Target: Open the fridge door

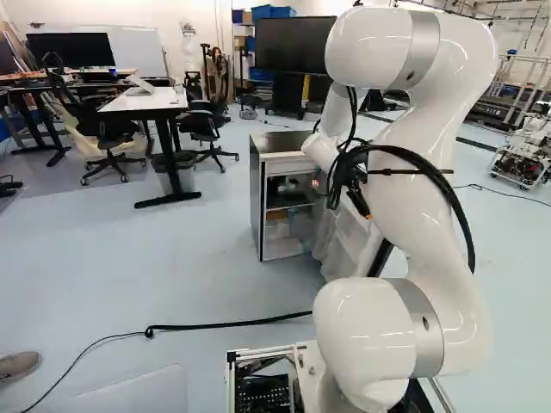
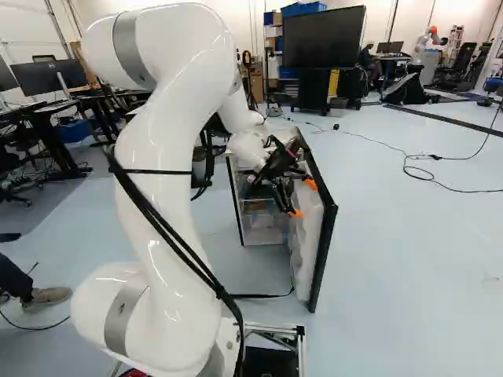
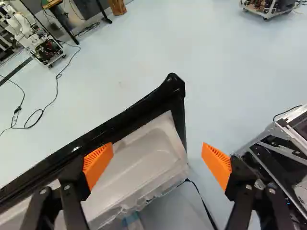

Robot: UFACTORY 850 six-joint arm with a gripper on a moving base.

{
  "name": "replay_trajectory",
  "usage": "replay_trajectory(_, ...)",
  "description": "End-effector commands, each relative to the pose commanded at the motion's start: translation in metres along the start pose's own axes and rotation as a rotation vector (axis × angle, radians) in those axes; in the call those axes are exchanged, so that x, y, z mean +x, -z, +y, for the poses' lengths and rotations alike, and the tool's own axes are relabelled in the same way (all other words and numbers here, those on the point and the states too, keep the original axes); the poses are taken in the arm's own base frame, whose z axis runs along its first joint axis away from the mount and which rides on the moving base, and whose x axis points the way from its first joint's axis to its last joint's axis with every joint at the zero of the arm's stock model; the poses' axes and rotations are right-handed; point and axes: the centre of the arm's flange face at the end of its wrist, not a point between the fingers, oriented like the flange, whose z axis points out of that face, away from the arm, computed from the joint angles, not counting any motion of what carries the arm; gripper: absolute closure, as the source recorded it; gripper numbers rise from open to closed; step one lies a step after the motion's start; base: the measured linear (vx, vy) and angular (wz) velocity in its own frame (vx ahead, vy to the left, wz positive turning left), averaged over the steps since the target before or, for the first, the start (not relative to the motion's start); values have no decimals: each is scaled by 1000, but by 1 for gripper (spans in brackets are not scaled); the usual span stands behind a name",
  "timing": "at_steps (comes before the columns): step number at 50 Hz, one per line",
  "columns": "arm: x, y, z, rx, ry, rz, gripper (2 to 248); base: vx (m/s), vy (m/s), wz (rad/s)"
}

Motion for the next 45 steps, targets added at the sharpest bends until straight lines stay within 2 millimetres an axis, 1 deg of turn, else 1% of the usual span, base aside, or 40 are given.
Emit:
replay_trajectory(17,9,-24,-32,-58,-91,-4,3,0,0,0)
replay_trajectory(45,28,-65,-87,-87,-204,3,3,0,0,0)
